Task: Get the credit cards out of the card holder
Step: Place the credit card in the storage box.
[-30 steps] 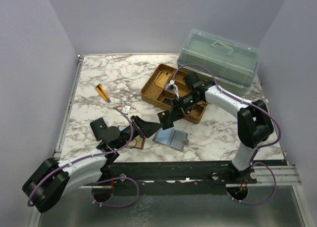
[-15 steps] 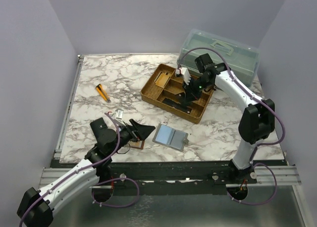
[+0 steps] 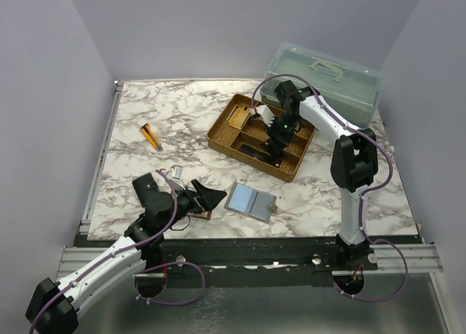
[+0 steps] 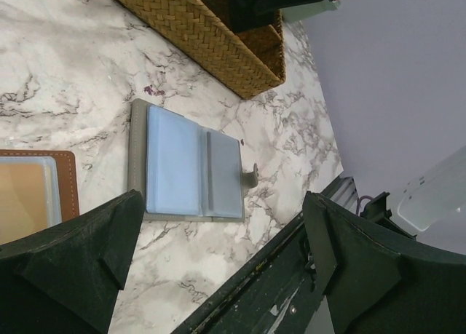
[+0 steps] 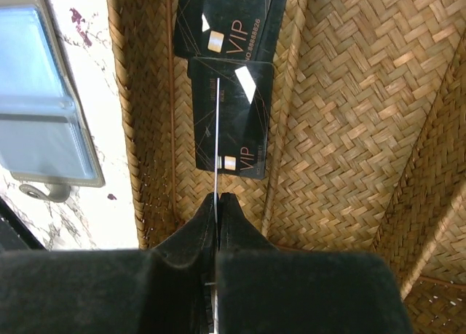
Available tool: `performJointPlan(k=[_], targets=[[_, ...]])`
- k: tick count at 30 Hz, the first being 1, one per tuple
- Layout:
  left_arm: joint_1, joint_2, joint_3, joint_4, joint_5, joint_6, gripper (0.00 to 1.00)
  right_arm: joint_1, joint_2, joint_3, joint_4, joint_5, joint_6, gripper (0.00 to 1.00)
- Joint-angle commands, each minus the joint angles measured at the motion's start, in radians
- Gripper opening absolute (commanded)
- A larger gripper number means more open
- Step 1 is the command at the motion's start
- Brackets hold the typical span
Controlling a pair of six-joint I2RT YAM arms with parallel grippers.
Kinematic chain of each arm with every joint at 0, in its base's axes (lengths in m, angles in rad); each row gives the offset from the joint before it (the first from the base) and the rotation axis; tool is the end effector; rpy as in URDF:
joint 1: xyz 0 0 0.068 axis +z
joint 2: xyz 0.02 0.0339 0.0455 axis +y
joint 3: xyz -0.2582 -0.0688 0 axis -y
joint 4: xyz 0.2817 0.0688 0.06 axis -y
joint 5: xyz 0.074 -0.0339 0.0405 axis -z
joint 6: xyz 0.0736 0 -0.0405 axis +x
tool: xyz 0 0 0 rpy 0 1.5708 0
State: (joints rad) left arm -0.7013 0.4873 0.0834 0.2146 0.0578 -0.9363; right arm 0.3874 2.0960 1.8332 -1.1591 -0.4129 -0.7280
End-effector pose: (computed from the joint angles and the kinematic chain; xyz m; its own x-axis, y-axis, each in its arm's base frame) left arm 0.1648 -0.1447 0.1511 -0.6389 -0.5128 -0.5734 0.2917 0.5282 -0.7974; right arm 0.4130 0.2004 0.1818 -0.4166 -0.8282 -0.3748 -0.9087 0.3677 0.1975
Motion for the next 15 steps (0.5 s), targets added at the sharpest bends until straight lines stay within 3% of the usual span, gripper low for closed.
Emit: performJointPlan(k=[1, 15], targets=[[0.006, -0.019, -0.021, -0.019, -0.018, 0.018, 0.99, 0.027, 0.041, 0.045, -0.058, 0.019, -0.005, 0.01], [0.005, -0.038, -0.024, -0.03, -0.025, 0.029, 0.99, 0.072, 0.079, 0.059, -0.068, 0.048, 0.042, 0.07]])
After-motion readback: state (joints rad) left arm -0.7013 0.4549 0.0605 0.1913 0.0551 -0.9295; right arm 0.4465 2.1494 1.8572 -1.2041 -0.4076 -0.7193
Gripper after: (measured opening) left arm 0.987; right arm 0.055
